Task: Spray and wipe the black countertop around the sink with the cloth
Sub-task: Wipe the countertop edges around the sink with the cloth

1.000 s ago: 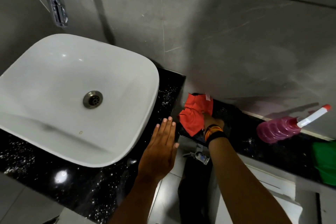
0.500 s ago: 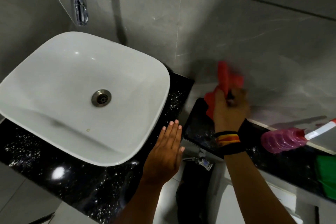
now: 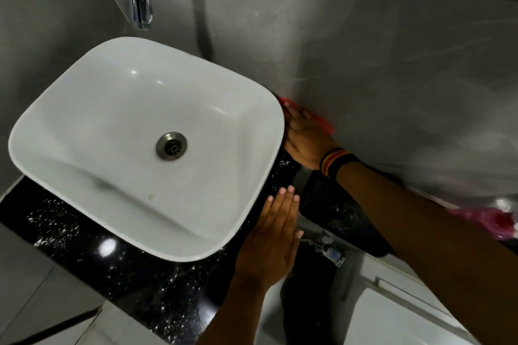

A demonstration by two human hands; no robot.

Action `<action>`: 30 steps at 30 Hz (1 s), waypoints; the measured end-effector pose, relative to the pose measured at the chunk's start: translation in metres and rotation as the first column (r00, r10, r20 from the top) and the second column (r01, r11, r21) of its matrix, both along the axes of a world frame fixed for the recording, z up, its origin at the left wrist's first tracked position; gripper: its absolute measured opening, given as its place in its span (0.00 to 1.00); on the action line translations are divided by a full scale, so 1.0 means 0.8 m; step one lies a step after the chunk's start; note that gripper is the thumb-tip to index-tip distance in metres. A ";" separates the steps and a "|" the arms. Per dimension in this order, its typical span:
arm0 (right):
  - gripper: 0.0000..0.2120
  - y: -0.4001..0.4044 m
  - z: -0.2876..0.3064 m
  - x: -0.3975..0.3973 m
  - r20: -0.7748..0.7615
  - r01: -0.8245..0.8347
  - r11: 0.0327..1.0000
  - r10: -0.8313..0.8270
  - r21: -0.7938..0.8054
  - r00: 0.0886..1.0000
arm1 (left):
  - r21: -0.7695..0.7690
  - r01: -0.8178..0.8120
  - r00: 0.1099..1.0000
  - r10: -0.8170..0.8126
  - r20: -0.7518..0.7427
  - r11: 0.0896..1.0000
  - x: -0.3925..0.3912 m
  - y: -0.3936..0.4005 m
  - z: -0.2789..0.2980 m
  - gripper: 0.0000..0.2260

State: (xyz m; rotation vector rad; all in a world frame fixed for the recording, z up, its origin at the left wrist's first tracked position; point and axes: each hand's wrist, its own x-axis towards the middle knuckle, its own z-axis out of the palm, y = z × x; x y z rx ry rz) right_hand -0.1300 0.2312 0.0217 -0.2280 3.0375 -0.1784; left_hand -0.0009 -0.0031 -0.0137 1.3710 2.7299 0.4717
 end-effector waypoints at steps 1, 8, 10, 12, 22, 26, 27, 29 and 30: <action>0.34 -0.002 0.001 -0.005 0.012 -0.008 1.000 0.008 0.012 1.000 | 0.004 0.000 1.000 0.000 0.000 1.000 0.000 0.000 0.000 0.30; 0.33 -0.031 -0.005 0.021 -0.027 0.142 0.984 -0.146 -0.103 0.989 | 0.018 0.020 0.999 -0.020 0.029 1.000 0.001 -0.002 0.006 0.28; 0.30 -0.050 -0.010 0.045 -0.048 0.170 0.974 -0.179 -0.150 0.983 | 0.046 0.026 0.999 -0.027 0.025 0.999 0.003 -0.003 0.013 0.27; 0.27 -0.071 -0.015 0.075 -0.045 0.182 0.964 -0.195 -0.194 0.980 | 0.080 0.004 1.000 -0.006 0.019 0.997 0.008 -0.010 0.024 0.27; 0.28 -0.221 -0.005 0.235 -0.101 0.143 0.935 -0.184 -0.324 0.978 | 0.139 -0.189 0.980 0.178 0.089 0.972 0.084 -0.151 0.051 0.27; 0.39 -0.342 0.002 0.291 0.001 0.108 0.944 -0.113 -0.313 0.994 | 0.080 -0.263 0.964 0.257 0.071 0.962 0.103 -0.227 0.060 0.27; 0.40 -0.369 0.004 0.296 0.017 0.144 0.950 -0.145 -0.277 0.989 | 0.061 -0.290 0.956 0.285 0.073 0.955 0.105 -0.244 0.063 0.28; 0.37 -0.401 0.013 0.295 0.069 0.260 0.934 -0.251 -0.247 0.966 | 0.033 -0.330 0.943 0.328 0.047 0.943 0.108 -0.277 0.071 0.29; 0.35 -0.404 0.018 0.291 0.120 0.292 0.923 -0.269 -0.251 0.955 | 0.024 -0.342 0.939 0.342 0.030 0.939 0.109 -0.292 0.076 0.29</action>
